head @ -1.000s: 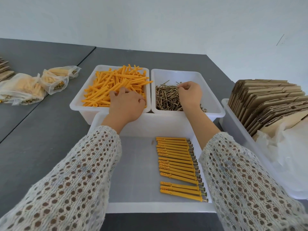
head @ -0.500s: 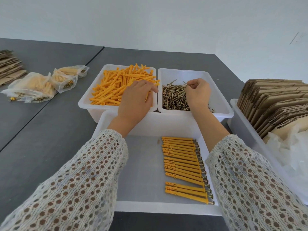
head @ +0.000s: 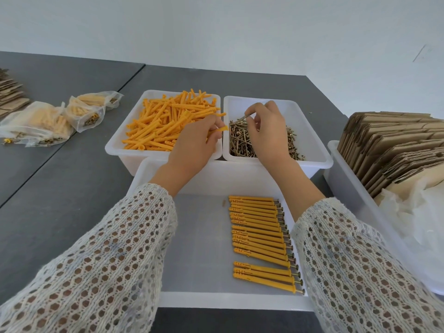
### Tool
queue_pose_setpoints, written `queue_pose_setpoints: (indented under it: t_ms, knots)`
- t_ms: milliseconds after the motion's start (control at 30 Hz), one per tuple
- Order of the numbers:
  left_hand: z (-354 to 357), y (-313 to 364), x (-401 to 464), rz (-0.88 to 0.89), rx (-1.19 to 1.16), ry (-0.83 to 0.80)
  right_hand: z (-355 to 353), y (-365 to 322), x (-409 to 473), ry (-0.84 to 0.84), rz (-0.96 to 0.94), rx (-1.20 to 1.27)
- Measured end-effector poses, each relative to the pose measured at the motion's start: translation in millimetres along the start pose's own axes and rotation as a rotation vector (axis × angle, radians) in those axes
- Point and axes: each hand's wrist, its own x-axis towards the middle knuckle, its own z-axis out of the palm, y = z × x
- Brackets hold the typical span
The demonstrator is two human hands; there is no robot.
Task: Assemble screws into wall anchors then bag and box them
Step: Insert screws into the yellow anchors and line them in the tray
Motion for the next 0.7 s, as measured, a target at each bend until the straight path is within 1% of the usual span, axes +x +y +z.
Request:
queue_pose_setpoints:
  t_ms: [133, 267, 367, 467, 700]
  knots:
    - [-2, 3, -2, 0.022, 0.119, 0.053, 1, -3, -4, -0.048, -0.173, -0.044]
    - [-5, 9, -5, 0.064, 0.209, 0.123, 3, -5, -6, -0.061, -0.246, -0.162]
    - [-7, 13, -6, 0.02, 0.228, 0.134, 6, -6, -4, -0.113, -0.255, -0.259]
    - [-7, 14, -6, -0.025, 0.317, 0.115, 7, -5, -4, -0.138, -0.228, -0.318]
    - [-3, 12, -5, -0.057, 0.369, 0.12, 7, -3, -4, -0.102, -0.187, -0.289]
